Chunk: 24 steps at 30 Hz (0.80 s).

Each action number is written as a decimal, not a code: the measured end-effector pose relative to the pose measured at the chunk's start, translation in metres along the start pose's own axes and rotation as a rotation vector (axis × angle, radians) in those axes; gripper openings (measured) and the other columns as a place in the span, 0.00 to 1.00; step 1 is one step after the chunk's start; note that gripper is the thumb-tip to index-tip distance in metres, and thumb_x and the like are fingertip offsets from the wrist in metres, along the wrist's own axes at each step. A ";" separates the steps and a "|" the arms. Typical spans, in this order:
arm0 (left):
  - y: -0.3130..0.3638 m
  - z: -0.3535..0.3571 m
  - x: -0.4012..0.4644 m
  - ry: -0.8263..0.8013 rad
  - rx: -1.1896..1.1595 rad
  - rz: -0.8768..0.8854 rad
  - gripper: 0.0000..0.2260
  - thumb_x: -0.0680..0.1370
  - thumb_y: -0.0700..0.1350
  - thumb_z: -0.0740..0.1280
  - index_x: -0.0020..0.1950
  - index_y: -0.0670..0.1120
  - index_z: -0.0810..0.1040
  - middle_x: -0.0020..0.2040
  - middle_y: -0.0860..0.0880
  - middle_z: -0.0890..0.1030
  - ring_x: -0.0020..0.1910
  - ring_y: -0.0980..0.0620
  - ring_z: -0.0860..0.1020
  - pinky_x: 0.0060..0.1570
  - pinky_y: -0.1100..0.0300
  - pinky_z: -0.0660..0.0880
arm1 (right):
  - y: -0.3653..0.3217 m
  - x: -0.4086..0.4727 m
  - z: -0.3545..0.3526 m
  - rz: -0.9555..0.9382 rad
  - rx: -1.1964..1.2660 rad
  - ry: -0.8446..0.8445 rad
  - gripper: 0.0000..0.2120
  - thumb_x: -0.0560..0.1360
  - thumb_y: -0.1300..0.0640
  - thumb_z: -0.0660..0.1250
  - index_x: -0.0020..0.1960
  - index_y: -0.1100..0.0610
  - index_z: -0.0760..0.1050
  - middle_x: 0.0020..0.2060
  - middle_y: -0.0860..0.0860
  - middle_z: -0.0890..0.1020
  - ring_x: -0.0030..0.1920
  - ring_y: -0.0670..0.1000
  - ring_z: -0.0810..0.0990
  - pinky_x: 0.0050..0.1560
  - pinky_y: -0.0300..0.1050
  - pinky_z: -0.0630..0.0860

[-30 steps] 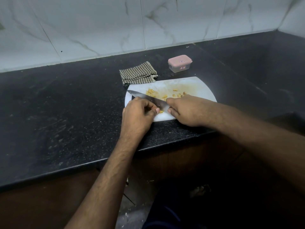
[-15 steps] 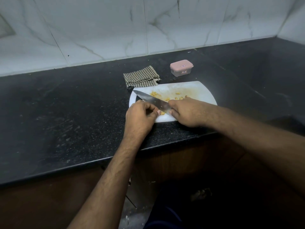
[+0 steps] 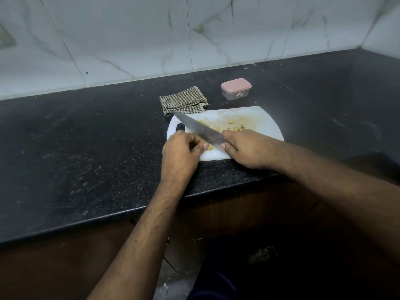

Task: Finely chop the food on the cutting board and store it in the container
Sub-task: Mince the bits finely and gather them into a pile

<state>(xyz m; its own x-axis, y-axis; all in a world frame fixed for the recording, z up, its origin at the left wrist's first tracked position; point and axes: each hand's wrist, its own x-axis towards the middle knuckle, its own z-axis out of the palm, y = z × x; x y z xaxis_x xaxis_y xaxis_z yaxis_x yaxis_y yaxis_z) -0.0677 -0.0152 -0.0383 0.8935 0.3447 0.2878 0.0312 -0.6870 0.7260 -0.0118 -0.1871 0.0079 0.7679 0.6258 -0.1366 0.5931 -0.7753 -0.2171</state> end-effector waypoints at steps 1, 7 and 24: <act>0.000 0.000 0.000 0.003 0.005 0.005 0.06 0.76 0.47 0.76 0.41 0.51 0.82 0.45 0.55 0.80 0.46 0.54 0.79 0.56 0.47 0.79 | 0.000 0.001 0.000 0.000 -0.006 -0.003 0.06 0.85 0.50 0.54 0.50 0.50 0.62 0.37 0.46 0.72 0.39 0.48 0.71 0.43 0.46 0.66; -0.004 0.002 0.001 0.003 0.019 0.030 0.04 0.76 0.48 0.76 0.43 0.50 0.83 0.44 0.55 0.79 0.46 0.54 0.79 0.55 0.47 0.79 | -0.005 0.005 -0.003 0.032 -0.058 -0.042 0.05 0.85 0.49 0.54 0.52 0.49 0.63 0.38 0.48 0.71 0.44 0.52 0.73 0.44 0.48 0.69; -0.005 0.002 0.001 -0.006 0.019 -0.003 0.05 0.76 0.47 0.76 0.43 0.48 0.83 0.44 0.56 0.78 0.46 0.54 0.78 0.57 0.46 0.78 | -0.012 0.010 -0.005 0.065 -0.089 -0.084 0.08 0.85 0.50 0.54 0.61 0.50 0.67 0.39 0.49 0.73 0.42 0.49 0.75 0.44 0.47 0.72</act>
<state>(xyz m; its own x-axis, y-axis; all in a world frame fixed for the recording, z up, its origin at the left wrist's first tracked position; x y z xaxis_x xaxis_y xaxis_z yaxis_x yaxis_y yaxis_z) -0.0657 -0.0125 -0.0424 0.8960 0.3433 0.2818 0.0427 -0.6982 0.7147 -0.0099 -0.1720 0.0135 0.7847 0.5763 -0.2284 0.5650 -0.8165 -0.1192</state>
